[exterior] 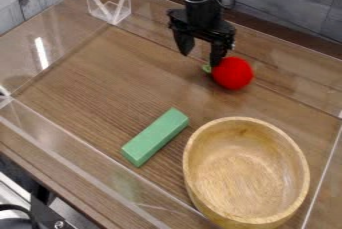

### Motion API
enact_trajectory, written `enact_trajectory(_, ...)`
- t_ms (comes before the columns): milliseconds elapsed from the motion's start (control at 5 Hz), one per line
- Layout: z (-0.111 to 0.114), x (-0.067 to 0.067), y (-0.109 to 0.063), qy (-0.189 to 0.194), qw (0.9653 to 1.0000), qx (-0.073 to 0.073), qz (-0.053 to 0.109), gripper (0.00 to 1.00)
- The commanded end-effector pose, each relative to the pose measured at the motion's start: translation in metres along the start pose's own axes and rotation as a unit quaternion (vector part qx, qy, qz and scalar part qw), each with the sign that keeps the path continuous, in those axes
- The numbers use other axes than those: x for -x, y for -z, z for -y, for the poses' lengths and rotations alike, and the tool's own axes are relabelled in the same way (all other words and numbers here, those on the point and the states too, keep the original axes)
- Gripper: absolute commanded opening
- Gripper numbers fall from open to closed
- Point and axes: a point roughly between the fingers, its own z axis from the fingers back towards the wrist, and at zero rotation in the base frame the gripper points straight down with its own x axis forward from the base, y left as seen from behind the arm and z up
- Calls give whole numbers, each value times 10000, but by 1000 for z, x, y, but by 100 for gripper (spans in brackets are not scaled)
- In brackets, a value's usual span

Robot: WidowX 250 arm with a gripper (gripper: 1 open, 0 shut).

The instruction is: Move the red fruit to the right

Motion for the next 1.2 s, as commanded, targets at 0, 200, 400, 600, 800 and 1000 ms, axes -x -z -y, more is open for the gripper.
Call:
enact_trajectory(0, 13, -18, -19, 53, 9994, -42, 331, 100)
enact_trajectory(200, 23, -19, -21, 67, 9994, -47, 322, 100)
enact_trajectory(400, 27, -22, -30, 192, 9993, -17, 331, 100)
enact_trajectory(600, 36, -23, -37, 362, 9988, 34, 317, 100)
enact_trajectory(800, 37, -22, -33, 439, 9986, 56, 281, 100)
enact_trajectory(1000, 37, -21, -27, 502, 9985, 70, 219, 100)
